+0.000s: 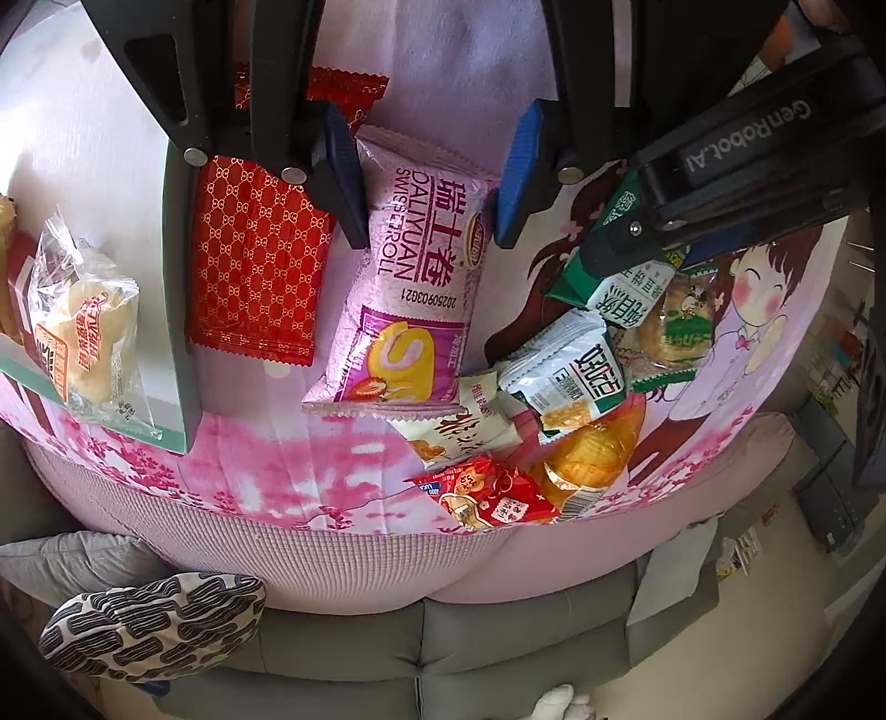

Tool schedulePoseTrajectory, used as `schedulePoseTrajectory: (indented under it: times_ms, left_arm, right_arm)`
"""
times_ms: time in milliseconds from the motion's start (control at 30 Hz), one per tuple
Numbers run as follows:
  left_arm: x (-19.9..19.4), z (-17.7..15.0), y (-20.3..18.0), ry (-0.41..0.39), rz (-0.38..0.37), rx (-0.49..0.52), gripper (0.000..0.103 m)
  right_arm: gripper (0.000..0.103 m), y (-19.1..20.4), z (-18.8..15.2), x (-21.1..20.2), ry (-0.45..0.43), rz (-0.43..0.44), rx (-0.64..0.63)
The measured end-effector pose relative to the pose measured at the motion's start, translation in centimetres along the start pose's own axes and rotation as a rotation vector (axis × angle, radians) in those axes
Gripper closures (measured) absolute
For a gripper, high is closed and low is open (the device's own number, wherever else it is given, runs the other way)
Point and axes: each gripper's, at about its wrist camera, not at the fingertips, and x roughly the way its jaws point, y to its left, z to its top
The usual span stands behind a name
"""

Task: Organize snacks
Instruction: 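Grasp the green biscuit pack with the left gripper while the right gripper grasps the pink Swiss roll pack, then lift and carry the biscuit pack and Swiss roll pack into the tray with both grippers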

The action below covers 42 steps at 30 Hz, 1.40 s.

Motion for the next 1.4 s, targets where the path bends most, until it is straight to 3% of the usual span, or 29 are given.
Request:
schedulePoseTrajectory:
  times_ms: [100, 233, 967, 1400]
  left_arm:
    - [0.0, 0.0, -0.1, -0.005, -0.016, 0.000, 0.058]
    - [-0.5, 0.1, -0.4, -0.020, -0.024, 0.007, 0.061]
    - [-6.1, 0.9, -2.6, -0.178, -0.032, 0.051, 0.062]
    - [-6.7, 0.2, -7.6, -0.198, -0.043, 0.138, 0.062]
  right_arm:
    - [0.055, 0.0, 0.0, 0.0, -0.001, 0.003, 0.000]
    - [0.059, -0.2, 0.1, -0.3, -0.010, 0.025, 0.009]
    - [0.061, -1.5, 0.7, -6.0, -0.120, 0.083, 0.039]
    - [0.061, -6.4, 0.4, -8.3, -0.152, 0.033, 0.112]
